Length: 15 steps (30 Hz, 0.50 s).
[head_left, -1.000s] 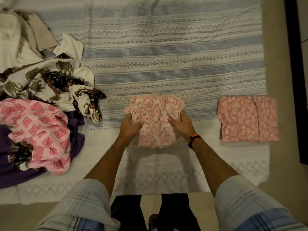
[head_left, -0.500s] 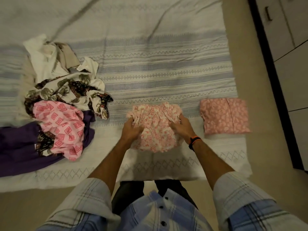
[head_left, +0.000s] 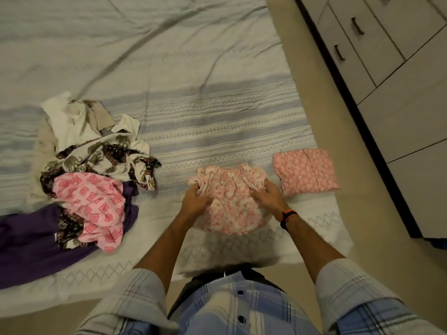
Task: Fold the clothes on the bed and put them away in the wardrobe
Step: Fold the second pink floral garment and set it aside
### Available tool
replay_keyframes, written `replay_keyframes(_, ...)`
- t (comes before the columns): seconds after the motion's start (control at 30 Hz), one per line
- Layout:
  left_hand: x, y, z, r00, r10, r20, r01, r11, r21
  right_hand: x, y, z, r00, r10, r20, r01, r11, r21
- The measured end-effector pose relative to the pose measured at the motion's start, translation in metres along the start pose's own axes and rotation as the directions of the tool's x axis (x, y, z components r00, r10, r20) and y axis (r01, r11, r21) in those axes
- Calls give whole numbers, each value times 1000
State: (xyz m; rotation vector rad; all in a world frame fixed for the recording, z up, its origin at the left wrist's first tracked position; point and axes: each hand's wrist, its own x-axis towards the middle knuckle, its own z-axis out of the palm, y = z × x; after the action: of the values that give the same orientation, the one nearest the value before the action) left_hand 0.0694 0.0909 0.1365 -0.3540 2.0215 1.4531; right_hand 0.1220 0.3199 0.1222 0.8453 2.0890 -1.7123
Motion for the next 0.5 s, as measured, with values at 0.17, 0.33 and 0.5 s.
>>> replay_keyframes(0.17, 1, 13, 12, 999, 25, 42, -27, 998, 57, -7, -3, -15, 998, 5, -67, 0, 998, 69)
replay_keyframes(0.33, 5, 31, 46, 995, 15, 94, -21, 998, 61, -5, 2, -51, 994, 19, -110, -11, 997, 74)
replay_keyframes(0.5, 21, 40, 95, 994, -15, 111, 7, 998, 70, 7, 11, -100, 992, 28, -120, -22, 998, 56)
